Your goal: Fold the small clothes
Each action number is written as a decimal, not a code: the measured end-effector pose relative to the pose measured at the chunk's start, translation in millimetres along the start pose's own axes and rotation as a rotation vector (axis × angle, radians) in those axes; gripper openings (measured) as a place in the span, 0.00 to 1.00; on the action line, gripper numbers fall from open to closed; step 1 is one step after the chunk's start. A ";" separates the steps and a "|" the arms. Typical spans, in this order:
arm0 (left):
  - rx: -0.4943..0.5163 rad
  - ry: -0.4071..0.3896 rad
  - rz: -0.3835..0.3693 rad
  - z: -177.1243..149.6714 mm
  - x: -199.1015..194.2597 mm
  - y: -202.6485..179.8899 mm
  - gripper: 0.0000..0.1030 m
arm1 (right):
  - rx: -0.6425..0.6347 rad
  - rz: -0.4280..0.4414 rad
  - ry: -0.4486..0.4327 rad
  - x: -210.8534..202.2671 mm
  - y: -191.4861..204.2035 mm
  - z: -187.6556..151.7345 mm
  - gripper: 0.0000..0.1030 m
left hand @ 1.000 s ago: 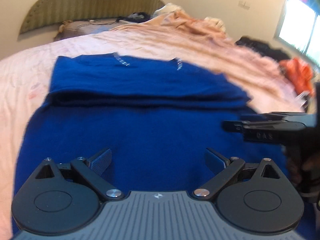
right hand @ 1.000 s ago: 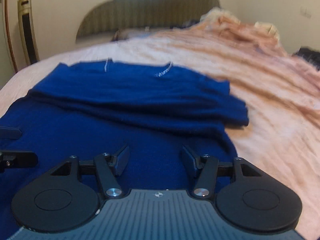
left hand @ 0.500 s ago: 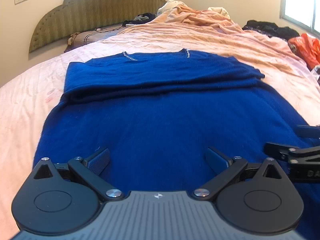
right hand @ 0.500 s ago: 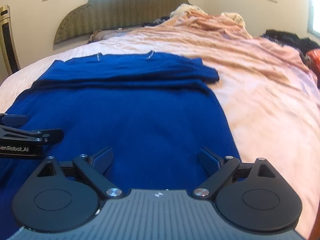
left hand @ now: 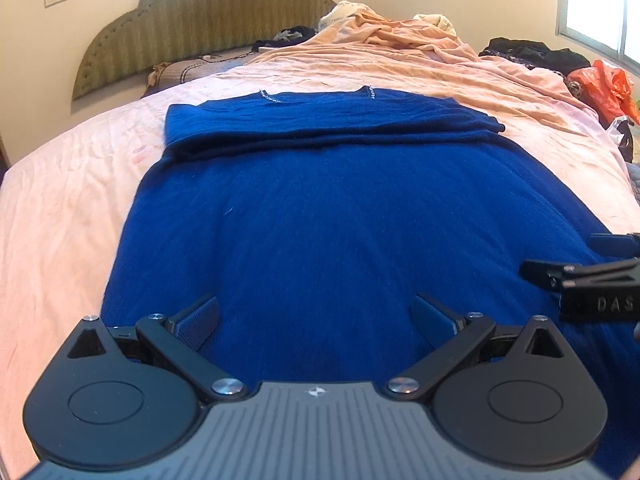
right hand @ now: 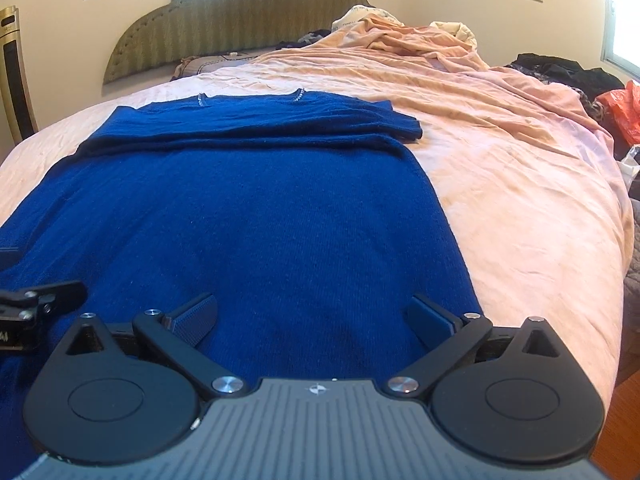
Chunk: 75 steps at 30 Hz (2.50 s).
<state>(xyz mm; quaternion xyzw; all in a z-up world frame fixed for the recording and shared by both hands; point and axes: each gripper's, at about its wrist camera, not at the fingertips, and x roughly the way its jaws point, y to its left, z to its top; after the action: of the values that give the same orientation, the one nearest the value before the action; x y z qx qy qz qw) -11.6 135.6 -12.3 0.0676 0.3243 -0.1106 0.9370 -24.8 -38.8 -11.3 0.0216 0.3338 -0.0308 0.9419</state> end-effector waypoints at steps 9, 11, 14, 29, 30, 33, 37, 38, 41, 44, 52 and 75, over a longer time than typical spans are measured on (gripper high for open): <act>-0.035 -0.036 -0.025 -10.2 -10.9 7.4 1.00 | -0.002 0.014 -0.013 -1.6 -0.5 -3.9 0.99; -0.045 -0.042 -0.033 -10.4 -11.6 9.1 1.00 | -0.001 0.015 -0.013 -1.6 -0.7 -4.2 0.99; -0.071 -0.055 -0.047 -11.1 -13.0 13.2 1.00 | 0.000 0.014 -0.015 -2.3 0.3 -4.5 0.99; -0.057 -0.048 -0.030 -11.4 -12.1 10.1 1.00 | 0.004 0.016 -0.019 -2.9 -0.5 -6.2 0.99; -0.056 -0.048 -0.028 -11.5 -12.0 9.8 1.00 | 0.004 0.017 -0.019 -2.8 -0.6 -6.2 0.99; -0.047 -0.044 -0.021 -12.1 -11.9 8.6 1.00 | 0.004 0.018 -0.020 -2.8 -0.6 -6.3 0.99; -0.035 -0.039 -0.012 -11.4 -11.1 6.6 1.00 | 0.003 0.017 -0.020 -2.6 -0.7 -6.2 0.98; -0.033 -0.038 -0.011 -11.3 -11.0 6.5 1.00 | 0.003 0.017 -0.021 -2.4 -0.5 -6.2 0.98; -0.028 -0.036 -0.007 -11.3 -11.0 5.6 1.00 | 0.003 0.018 -0.021 -2.4 -0.7 -6.3 0.98; -0.028 -0.036 -0.007 -11.3 -11.0 5.7 1.00 | 0.003 0.019 -0.021 -2.2 -0.6 -6.3 0.99; -0.027 -0.036 -0.006 -11.1 -10.8 5.6 1.00 | 0.001 0.015 -0.023 -2.8 -0.3 -7.0 0.99; -0.015 -0.032 -0.001 -10.1 -9.0 4.3 1.00 | 0.003 0.014 -0.035 -14.7 -3.4 -19.2 0.99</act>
<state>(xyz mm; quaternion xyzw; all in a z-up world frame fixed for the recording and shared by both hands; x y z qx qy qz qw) -23.4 143.2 -14.3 0.0586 0.3102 -0.1094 0.9425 -48.5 -40.4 -17.0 0.0248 0.3173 -0.0249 0.9477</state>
